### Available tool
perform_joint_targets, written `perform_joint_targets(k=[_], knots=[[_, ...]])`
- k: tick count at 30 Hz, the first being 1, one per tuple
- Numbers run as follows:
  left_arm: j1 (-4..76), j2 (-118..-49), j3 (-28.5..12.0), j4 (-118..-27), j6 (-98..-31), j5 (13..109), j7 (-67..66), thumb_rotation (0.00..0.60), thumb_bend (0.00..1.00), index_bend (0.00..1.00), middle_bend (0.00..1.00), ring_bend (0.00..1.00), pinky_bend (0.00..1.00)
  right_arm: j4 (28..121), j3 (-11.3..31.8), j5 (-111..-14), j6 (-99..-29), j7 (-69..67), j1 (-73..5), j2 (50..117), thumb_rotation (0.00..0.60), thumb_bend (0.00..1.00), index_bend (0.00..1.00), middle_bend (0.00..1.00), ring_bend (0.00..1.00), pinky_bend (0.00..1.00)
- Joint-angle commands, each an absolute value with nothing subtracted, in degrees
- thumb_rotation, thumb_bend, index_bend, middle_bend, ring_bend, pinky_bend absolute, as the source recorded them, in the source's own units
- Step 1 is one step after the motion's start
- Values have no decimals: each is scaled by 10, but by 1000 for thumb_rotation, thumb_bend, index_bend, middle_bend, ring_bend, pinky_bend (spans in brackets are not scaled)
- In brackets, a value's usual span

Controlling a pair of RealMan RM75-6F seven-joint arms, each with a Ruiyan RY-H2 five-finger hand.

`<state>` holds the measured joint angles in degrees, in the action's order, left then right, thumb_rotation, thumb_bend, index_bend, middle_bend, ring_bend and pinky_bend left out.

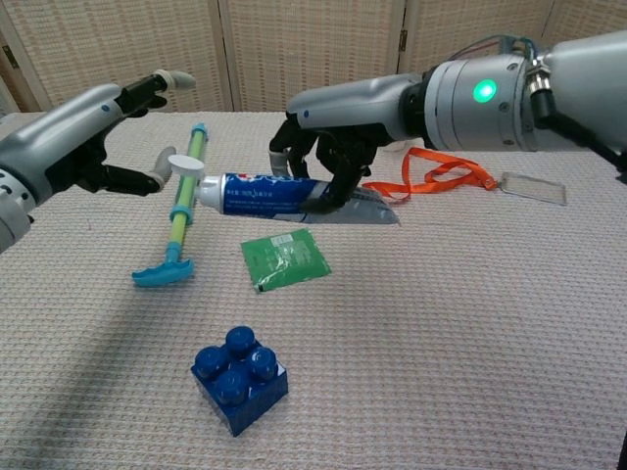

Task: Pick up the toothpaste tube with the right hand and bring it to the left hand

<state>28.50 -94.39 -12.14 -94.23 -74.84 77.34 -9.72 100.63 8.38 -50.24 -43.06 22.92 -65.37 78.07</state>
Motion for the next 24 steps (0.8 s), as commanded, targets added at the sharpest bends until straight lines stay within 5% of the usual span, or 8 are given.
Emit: perform_joint_targets(k=[1, 24], knots=[[285, -940, -122, -949, -750, 774, -100, 600, 551, 0, 0, 0, 0, 1005, 80, -492, -434, 242, -661, 787, 600, 853, 794, 718, 737, 677], [269, -901, -111, -953, -759, 773, -109, 600, 547, 0, 0, 0, 0, 1008, 44, -478, -459, 257, -650, 768, 600, 853, 794, 718, 730, 674]])
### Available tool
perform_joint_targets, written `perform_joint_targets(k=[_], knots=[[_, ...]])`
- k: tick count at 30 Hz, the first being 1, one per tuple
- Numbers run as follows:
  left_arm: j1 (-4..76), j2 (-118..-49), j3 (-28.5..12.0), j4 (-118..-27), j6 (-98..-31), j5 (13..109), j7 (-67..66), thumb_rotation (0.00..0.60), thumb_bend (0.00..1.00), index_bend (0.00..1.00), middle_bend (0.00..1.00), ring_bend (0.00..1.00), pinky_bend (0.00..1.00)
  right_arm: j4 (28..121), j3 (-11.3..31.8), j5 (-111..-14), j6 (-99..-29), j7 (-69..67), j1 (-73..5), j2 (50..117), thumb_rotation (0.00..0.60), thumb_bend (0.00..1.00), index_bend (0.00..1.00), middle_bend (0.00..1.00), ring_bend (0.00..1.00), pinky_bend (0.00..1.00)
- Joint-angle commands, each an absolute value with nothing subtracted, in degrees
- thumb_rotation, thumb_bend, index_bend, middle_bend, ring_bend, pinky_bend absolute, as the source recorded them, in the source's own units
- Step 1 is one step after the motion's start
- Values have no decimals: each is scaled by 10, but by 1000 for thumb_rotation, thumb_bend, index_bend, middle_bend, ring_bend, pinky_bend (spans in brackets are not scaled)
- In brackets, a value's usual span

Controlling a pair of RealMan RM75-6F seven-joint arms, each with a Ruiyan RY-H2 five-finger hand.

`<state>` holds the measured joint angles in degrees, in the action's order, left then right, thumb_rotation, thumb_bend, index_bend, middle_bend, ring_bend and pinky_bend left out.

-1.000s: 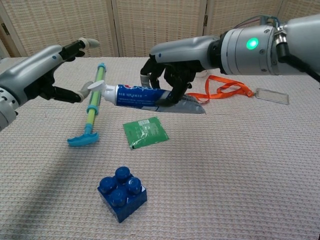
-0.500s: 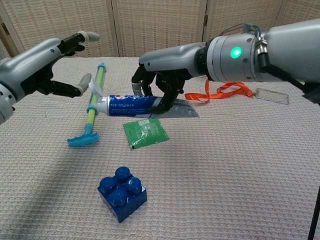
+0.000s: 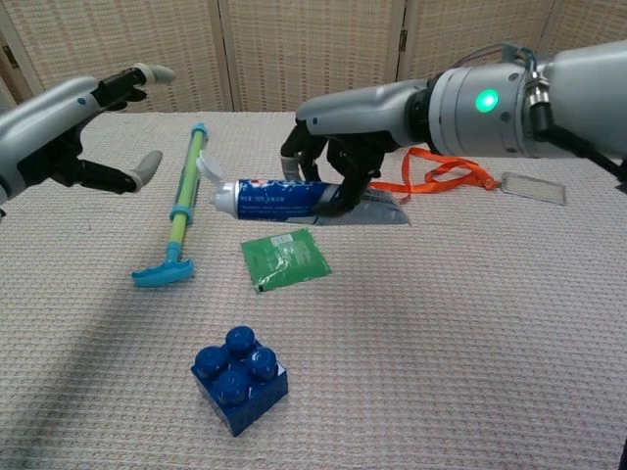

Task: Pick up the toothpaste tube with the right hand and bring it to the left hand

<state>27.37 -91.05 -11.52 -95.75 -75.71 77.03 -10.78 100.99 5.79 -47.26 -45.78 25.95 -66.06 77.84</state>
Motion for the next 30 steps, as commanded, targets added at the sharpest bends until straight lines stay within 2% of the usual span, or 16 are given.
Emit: perform_joint_targets(k=[1, 4, 7, 12, 14, 16, 20, 30], knots=[[268, -897, -109, -950, -759, 774, -112, 600, 547, 0, 0, 0, 0, 1006, 39, -479, -459, 259, -647, 765, 600, 853, 794, 717, 725, 669], [264, -886, -105, -948, -761, 776, -116, 600, 546, 0, 0, 0, 0, 993, 18, -482, -458, 268, -636, 762, 600, 853, 769, 697, 688, 647], [258, -877, -100, -946, -765, 779, -117, 600, 546, 0, 0, 0, 0, 974, -5, -478, -452, 282, -629, 765, 600, 852, 661, 628, 605, 600], [250, -865, -96, -938, -765, 771, -119, 600, 546, 0, 0, 0, 0, 951, -25, -464, -449, 297, -619, 771, 600, 853, 331, 425, 424, 450], [248, -860, -96, -936, -764, 766, -120, 600, 545, 0, 0, 0, 0, 952, -26, -468, -454, 293, -613, 771, 600, 852, 117, 303, 319, 336], [246, -855, -96, -934, -763, 763, -121, 600, 543, 0, 0, 0, 0, 956, -24, -483, -466, 286, -603, 767, 600, 853, 8, 217, 237, 252], [238, -836, -92, -934, -759, 753, -125, 600, 541, 0, 0, 0, 0, 982, -15, -532, -504, 247, -569, 737, 600, 853, 0, 74, 139, 185], [191, -769, -74, -919, -791, 742, -132, 600, 541, 0, 0, 0, 0, 1032, -49, -659, -662, 164, -424, 628, 600, 851, 0, 111, 155, 186]])
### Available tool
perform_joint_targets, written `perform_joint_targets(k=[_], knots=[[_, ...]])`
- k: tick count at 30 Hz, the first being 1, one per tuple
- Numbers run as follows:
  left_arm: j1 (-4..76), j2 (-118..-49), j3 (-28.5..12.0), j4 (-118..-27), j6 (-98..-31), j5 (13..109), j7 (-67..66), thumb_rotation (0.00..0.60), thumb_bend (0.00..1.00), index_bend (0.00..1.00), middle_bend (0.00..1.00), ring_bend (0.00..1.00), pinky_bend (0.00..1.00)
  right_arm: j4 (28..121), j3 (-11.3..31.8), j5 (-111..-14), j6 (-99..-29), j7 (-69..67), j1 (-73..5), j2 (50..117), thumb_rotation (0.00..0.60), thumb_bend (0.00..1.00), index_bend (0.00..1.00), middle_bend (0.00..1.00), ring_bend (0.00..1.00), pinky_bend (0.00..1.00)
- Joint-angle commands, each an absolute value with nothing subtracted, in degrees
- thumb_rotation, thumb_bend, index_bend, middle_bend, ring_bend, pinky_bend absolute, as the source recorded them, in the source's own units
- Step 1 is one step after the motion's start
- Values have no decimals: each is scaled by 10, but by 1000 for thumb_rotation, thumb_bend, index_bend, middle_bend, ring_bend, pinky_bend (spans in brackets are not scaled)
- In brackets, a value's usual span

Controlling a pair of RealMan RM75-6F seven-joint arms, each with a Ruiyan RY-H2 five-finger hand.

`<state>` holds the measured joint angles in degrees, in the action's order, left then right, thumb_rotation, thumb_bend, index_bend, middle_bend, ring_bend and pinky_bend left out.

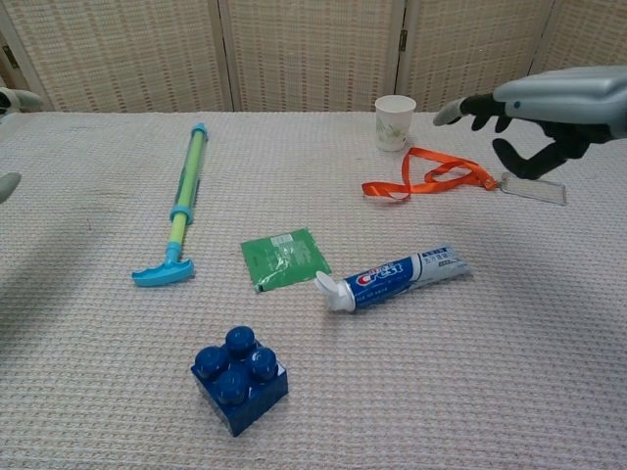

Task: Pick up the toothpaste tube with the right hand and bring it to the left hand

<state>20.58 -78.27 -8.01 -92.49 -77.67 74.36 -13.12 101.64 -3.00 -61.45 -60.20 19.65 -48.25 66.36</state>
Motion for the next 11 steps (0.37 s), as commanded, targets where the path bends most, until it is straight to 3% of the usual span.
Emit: perform_joint_targets(k=[1, 4, 11], knots=[[186, -764, -73, -919, -797, 742, -133, 600, 541, 0, 0, 0, 0, 1031, -54, -669, -680, 158, -408, 622, 600, 839, 0, 106, 156, 186], [165, -747, -66, -923, -823, 748, -135, 600, 540, 0, 0, 0, 0, 1018, -67, -702, -741, 134, -353, 613, 600, 761, 0, 77, 147, 185], [121, -717, -44, -952, -876, 772, -157, 600, 540, 0, 0, 0, 0, 977, -80, -741, -846, 68, -238, 610, 600, 754, 0, 57, 128, 176]])
